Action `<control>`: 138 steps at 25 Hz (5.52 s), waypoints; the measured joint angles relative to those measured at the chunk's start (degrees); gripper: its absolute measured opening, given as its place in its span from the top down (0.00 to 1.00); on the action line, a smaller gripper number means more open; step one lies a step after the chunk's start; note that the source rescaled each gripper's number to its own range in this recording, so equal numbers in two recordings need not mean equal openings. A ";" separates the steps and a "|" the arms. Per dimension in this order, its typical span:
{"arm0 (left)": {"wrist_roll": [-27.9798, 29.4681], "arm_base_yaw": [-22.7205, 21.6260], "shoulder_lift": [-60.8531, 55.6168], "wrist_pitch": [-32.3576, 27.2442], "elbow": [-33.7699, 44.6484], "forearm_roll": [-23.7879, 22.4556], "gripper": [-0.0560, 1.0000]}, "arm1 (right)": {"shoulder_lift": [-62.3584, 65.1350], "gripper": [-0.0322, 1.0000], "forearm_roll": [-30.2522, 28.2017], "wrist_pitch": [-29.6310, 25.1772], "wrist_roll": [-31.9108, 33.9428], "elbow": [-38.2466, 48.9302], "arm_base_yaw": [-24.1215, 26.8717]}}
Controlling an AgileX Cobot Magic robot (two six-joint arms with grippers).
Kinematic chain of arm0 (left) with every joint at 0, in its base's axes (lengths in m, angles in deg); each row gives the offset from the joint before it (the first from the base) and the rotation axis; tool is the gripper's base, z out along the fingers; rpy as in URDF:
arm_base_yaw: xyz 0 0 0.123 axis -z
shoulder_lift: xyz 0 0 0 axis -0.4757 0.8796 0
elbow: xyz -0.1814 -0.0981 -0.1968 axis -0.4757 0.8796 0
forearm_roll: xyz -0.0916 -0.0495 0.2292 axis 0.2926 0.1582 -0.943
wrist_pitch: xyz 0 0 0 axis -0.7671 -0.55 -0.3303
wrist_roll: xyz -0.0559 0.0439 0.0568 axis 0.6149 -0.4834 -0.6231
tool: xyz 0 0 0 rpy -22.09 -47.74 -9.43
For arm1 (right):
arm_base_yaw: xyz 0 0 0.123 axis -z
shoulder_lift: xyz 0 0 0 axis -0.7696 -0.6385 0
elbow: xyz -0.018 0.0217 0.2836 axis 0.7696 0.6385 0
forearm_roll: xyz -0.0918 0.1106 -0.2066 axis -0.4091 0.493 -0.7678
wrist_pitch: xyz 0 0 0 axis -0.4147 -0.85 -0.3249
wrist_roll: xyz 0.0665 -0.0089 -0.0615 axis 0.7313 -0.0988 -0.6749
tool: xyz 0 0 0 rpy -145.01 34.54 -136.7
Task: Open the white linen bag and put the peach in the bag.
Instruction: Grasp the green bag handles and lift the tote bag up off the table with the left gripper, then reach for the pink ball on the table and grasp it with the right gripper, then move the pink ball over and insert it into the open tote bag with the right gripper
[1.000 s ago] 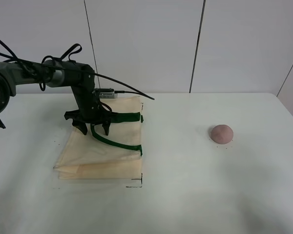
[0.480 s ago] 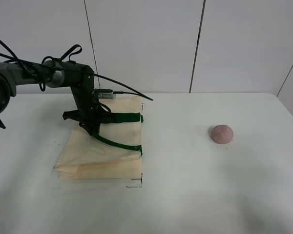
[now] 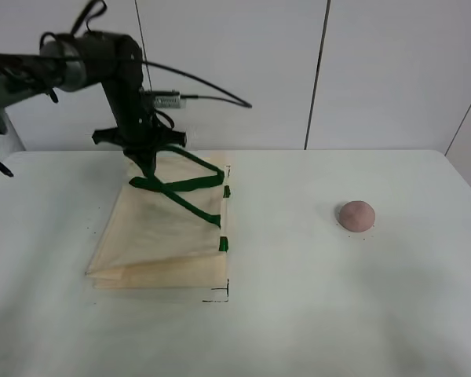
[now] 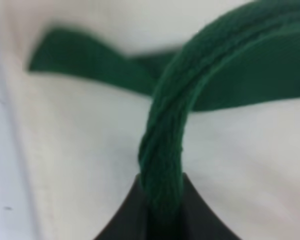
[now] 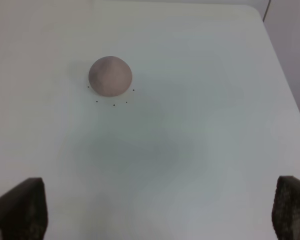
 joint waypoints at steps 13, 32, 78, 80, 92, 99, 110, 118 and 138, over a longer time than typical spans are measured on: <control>-5.50 0.00 -17.61 -2.83 -8.64 1.64 0.95 | -5.60 0.00 0.30 0.00 0.00 -0.22 0.00; -5.74 0.00 -20.14 -2.83 -8.64 3.78 0.95 | -92.75 0.00 4.97 16.88 -6.64 -39.64 -0.18; -5.75 0.00 -20.14 -2.83 -8.64 4.39 0.95 | -123.78 0.00 2.88 19.74 1.32 -54.55 -5.37; -5.75 0.00 -20.14 -2.83 -8.64 4.39 0.95 | -124.64 0.00 2.83 19.74 1.31 -54.55 -5.37; -5.75 0.00 -21.63 -2.83 -8.64 4.33 0.95 | -123.23 0.97 6.31 16.81 -2.27 -55.85 -5.37; -5.75 0.00 -22.71 -2.86 -8.64 4.38 0.95 | -118.51 0.97 25.86 4.07 -12.66 -71.31 -5.70; -5.75 0.00 -22.76 -2.86 -8.64 4.39 0.95 | -119.66 0.97 37.98 7.34 -14.69 -82.21 -23.47; -5.75 0.00 -22.76 -2.86 -8.64 4.45 0.95 | -127.66 0.97 38.23 11.57 -14.79 -82.28 -28.52; -5.75 0.00 -22.76 -2.86 -8.58 4.50 0.95 | -132.69 0.00 31.08 5.73 -10.81 -92.04 -28.71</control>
